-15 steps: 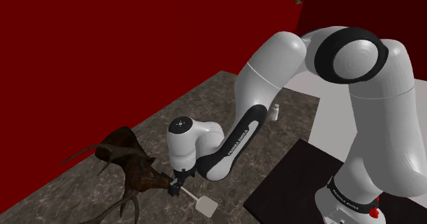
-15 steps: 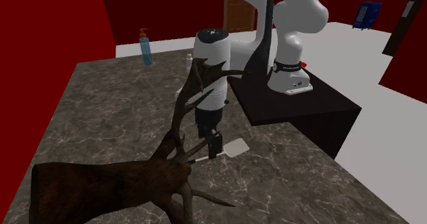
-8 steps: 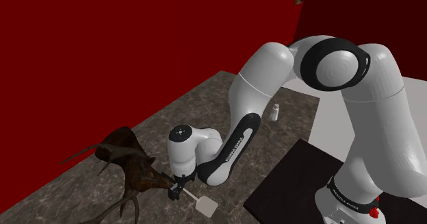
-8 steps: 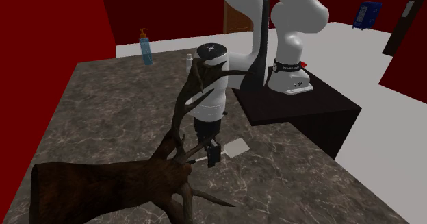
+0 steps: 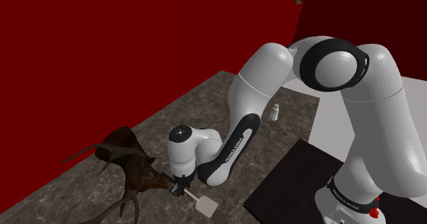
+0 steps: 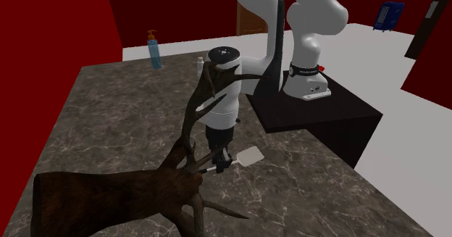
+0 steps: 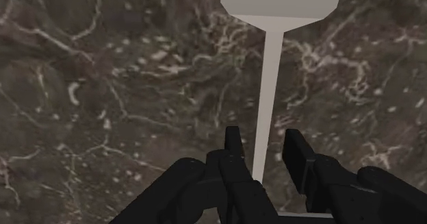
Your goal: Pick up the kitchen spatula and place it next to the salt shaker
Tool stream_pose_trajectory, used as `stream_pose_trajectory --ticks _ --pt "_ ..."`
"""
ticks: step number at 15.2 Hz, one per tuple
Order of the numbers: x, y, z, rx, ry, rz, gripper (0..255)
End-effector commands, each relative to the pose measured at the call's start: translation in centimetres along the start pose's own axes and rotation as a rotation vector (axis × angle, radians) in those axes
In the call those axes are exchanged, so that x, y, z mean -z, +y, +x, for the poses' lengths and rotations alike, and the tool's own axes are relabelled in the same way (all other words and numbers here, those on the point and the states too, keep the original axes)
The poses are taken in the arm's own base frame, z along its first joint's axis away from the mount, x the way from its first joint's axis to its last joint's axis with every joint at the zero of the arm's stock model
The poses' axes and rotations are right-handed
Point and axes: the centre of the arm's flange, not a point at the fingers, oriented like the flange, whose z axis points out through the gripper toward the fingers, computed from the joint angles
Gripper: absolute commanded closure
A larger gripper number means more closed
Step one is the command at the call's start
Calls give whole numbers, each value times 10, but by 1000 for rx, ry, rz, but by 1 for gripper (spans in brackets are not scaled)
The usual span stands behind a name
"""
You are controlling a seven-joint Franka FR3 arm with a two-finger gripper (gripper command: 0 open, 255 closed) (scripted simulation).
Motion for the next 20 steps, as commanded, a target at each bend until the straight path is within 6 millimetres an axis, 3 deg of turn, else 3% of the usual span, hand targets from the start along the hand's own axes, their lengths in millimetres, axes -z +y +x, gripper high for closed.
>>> stream_pose_trajectory --ticks 1,8,20 --pt "0 0 0 0 0 0 255" --pt "0 0 0 0 0 0 255" --pt "63 0 4 0 0 0 255"
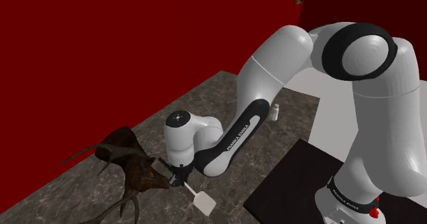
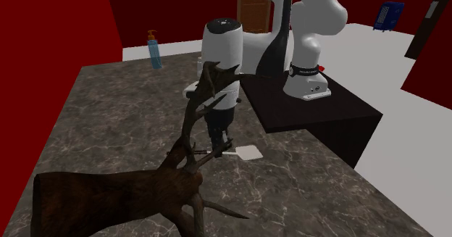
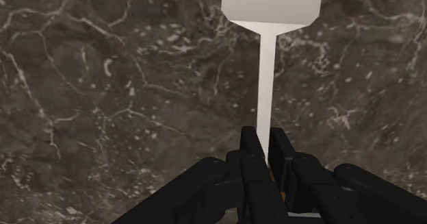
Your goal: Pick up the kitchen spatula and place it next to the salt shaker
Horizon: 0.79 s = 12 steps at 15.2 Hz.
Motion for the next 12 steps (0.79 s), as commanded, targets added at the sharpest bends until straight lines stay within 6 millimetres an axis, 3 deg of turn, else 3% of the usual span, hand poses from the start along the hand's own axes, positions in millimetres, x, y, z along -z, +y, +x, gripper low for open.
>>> stream_pose_trajectory --ticks 1,12 --pt "10 0 0 0 0 0 255" --pt "68 0 4 0 0 0 255"
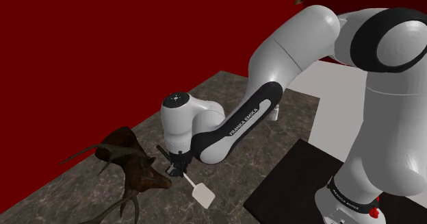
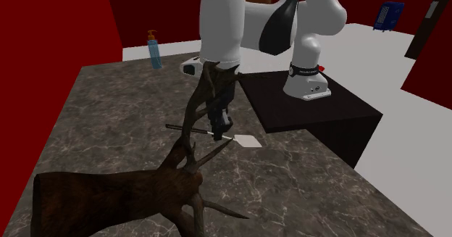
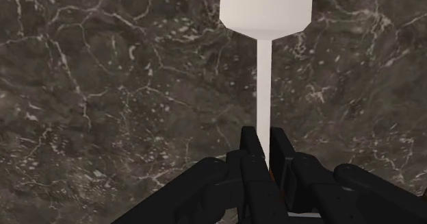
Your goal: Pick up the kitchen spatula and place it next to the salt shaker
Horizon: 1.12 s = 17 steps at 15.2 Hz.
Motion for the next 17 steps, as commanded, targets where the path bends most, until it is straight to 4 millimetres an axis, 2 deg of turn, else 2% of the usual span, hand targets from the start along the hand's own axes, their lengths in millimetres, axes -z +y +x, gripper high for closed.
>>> stream_pose_trajectory --ticks 1,10,11,17 --pt "10 -1 1 0 0 0 255" --pt "57 -1 5 0 0 0 255" --pt "58 -1 5 0 0 0 255" --pt "60 70 -29 0 0 0 255"
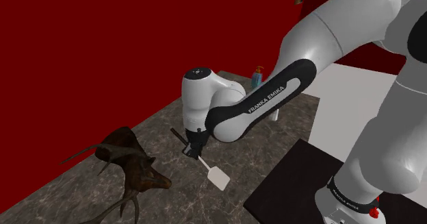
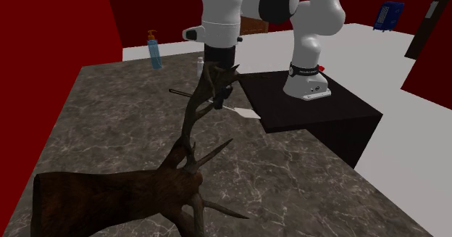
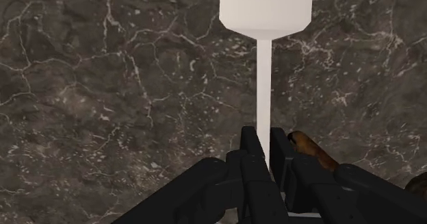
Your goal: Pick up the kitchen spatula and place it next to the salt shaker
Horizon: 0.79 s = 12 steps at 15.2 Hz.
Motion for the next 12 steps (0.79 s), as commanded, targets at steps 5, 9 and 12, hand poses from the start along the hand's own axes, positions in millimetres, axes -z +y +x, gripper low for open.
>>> stream_pose_trajectory --ticks 5,9,12 --pt "3 69 -35 1 0 0 255" --pt "5 117 -58 1 0 0 255" --pt "6 153 -75 1 0 0 255"
